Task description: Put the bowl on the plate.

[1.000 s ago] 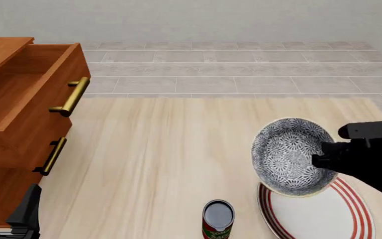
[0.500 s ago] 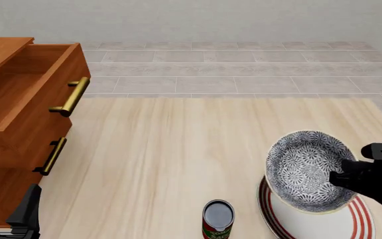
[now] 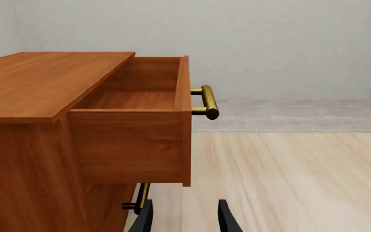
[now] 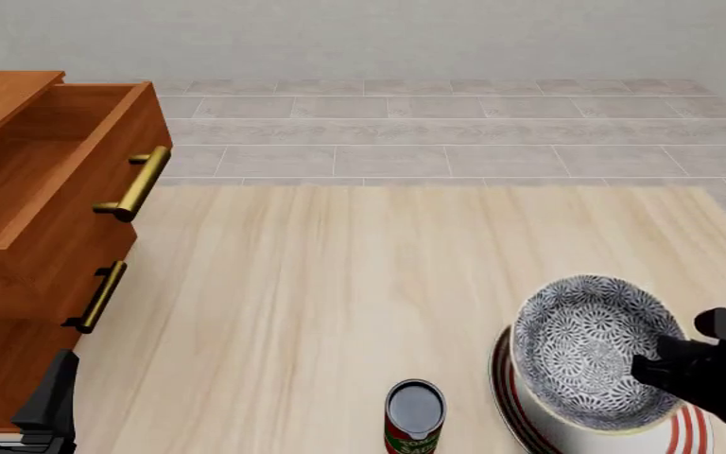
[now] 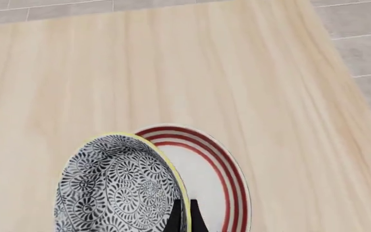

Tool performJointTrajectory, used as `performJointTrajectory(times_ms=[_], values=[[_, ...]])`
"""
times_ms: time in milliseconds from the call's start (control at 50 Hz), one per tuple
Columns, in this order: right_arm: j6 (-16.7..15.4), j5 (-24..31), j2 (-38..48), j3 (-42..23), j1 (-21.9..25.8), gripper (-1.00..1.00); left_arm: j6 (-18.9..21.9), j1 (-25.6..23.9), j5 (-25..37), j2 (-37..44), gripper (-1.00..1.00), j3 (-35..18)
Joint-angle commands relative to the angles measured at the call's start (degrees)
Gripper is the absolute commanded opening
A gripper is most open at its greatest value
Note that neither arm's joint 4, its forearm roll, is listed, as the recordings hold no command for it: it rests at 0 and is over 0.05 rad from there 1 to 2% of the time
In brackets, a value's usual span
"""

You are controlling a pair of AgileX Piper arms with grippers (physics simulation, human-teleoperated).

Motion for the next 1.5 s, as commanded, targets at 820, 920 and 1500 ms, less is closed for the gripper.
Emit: performJointTrajectory(times_ms=[820,920,1500], values=[[3.6,-10.0,4.6,8.1,-0.6,-1.00,0.0,0.0,0.0,0.0,1.00,0.0],[3.8,-11.1,5.5,8.7,-0.7,-1.00,0.0,0.0,0.0,0.0,1.00,0.0],[3.5,-15.1,8.2,11.1,-2.0,-1.00,0.0,0.0,0.0,0.0,1.00,0.0]])
